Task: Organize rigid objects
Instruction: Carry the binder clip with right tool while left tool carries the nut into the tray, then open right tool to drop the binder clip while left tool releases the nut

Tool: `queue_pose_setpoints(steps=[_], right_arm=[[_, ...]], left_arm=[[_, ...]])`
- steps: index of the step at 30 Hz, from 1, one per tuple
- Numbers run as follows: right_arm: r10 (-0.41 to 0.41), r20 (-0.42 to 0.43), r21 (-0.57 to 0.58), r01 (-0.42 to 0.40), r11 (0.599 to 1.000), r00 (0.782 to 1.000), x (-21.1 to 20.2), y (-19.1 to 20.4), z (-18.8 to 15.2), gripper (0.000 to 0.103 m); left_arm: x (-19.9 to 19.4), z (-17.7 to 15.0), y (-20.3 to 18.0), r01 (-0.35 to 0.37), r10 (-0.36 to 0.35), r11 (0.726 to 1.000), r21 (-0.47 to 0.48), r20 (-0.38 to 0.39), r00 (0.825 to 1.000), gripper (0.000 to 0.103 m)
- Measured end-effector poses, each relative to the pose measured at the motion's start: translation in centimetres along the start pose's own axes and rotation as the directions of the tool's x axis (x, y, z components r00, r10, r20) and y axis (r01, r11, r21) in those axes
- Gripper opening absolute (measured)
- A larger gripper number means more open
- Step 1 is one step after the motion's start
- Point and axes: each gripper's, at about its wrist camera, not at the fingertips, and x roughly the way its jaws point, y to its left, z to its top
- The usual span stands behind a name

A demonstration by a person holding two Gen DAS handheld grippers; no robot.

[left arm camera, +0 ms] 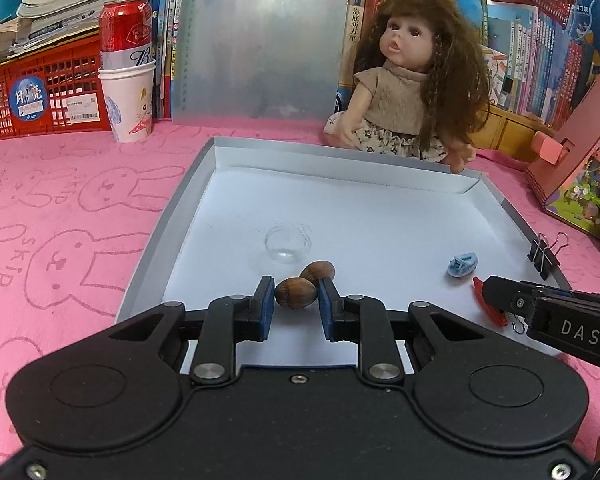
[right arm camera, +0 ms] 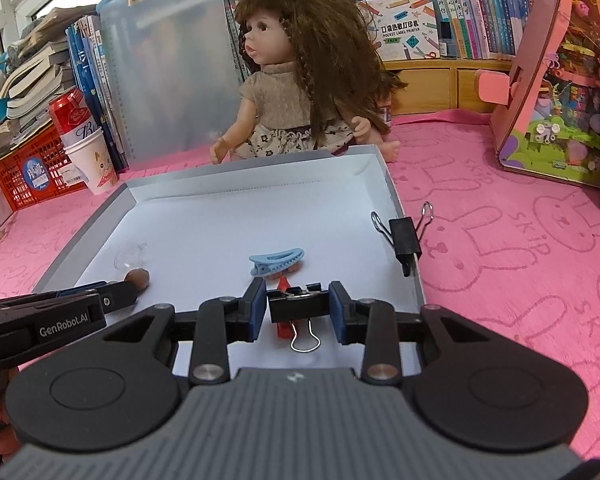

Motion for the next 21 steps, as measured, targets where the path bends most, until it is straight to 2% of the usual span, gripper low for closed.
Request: queue_pose_setpoints(steps=[9, 12, 21], right_arm=[[0.031, 0.008, 0.012, -0.032, 0.999, 0.999, 0.4, -0.1, 0.2, 0.043], [0.031, 0.014, 0.01, -0.031, 0.999, 0.999, 0.2, -0.1, 0.1, 0.055], [0.037, 0.057, -0.009, -0.036, 0.999, 0.998, -1.4, 0.0, 0.2, 0.069]], left_arm=[[0.0, 0.3, -0.1, 0.005, -0.005, 1.0, 0.001, 0.011, 1.0, 0.024], [-0.4, 0.3, -0.3, 0.002, -0.002, 1.0, 0.009, 0.023, 1.0, 0.036], [-1.9, 0.3, -0.1, 0.022, -0.022, 1.0, -0.001, 0.038, 0.999, 0.059]])
